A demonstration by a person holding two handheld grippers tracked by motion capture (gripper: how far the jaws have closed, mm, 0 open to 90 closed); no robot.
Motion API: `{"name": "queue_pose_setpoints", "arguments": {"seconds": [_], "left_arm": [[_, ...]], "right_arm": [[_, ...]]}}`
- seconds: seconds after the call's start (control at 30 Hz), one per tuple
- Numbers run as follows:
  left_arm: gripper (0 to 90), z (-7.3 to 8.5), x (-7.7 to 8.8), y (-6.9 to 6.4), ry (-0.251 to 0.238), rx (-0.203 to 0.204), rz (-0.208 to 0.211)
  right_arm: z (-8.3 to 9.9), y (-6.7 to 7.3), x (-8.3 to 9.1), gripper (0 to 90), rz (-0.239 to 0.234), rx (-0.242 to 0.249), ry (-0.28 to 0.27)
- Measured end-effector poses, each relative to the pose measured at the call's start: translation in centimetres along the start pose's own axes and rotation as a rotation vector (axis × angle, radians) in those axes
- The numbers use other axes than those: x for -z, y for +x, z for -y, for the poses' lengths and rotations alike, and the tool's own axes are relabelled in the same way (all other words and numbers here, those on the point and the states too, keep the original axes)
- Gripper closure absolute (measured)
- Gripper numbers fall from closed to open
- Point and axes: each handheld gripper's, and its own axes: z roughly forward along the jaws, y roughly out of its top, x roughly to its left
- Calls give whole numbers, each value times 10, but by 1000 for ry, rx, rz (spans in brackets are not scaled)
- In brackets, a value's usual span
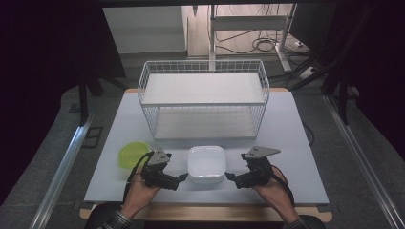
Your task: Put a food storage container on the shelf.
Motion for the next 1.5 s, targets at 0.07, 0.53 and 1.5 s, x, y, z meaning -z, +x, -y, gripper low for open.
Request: {"name": "queue_pose_setpoints", "arguments": {"seconds": [0.07,0.53,1.5], "left_arm": [[30,-3,-2,1,-2,4,32],[82,-21,-18,10,-24,54,64],[421,-18,-19,3,33,160,214]], "right_arm": [[-2,1,-3,12,2,-16,-4],[-23,1,-13,111,-38,-41,10],[-24,0,-18,497,-107,-186,127]]}}
